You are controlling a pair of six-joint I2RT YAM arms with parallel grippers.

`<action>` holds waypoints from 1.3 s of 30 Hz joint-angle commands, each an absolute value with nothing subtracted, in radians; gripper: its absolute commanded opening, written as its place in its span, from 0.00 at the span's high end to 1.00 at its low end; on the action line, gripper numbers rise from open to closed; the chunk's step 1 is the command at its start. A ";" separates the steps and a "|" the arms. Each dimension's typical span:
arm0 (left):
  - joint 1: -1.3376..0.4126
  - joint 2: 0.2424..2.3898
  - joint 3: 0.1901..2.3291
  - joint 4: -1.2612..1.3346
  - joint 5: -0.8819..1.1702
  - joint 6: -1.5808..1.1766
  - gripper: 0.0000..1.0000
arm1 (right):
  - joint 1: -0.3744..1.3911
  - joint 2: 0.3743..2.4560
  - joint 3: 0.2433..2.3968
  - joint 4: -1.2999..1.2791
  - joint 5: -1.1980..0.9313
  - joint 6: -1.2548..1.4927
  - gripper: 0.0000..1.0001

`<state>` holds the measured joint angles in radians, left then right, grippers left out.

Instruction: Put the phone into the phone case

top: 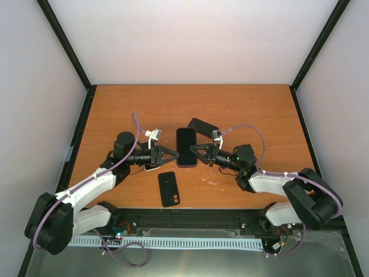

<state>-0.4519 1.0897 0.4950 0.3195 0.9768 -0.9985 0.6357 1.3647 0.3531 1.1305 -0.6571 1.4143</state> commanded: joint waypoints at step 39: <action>-0.487 0.999 0.521 0.295 0.888 -0.962 0.50 | 0.640 1.199 0.416 0.930 -0.669 1.220 0.88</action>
<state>-0.4892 1.0641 0.4702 0.2893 0.9409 -1.0073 0.6373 1.2488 0.3809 0.8852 -0.5949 1.2823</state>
